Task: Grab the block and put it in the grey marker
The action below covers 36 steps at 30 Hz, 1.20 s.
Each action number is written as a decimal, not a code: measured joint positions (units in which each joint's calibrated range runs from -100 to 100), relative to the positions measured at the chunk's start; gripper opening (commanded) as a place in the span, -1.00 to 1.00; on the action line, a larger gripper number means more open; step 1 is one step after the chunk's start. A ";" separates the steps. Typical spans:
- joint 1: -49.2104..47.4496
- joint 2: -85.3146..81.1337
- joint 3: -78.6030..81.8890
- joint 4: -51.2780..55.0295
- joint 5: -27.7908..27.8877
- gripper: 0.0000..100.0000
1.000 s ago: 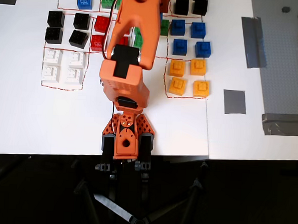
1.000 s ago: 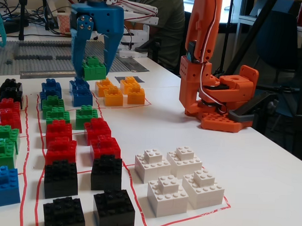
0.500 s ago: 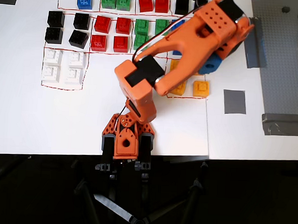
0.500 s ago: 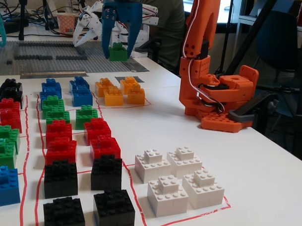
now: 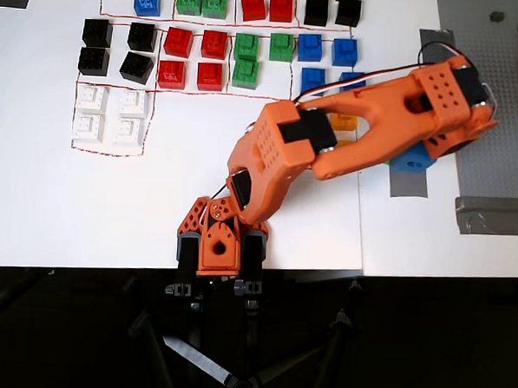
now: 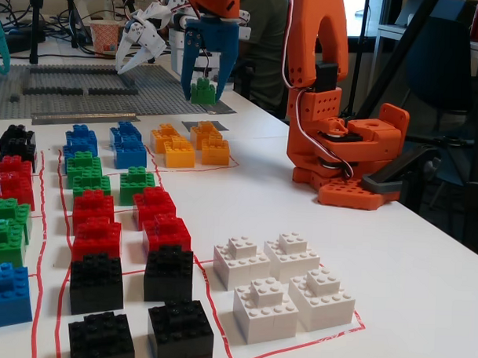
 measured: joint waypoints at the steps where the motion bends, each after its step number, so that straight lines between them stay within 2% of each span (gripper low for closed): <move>1: 0.27 1.48 -1.53 -0.40 0.20 -0.99; 13: 5.48 17.15 -13.40 -2.32 1.66 -0.99; 24: 6.37 22.55 -17.81 -4.49 2.00 -0.97; 25: 6.37 23.25 -17.90 -5.29 2.00 -0.93; 29: 6.37 23.60 -18.26 -5.05 2.05 -0.53; 33: 6.37 23.60 -18.26 -5.21 2.78 -0.34; 36: 7.16 23.60 -18.26 -5.29 3.17 -0.31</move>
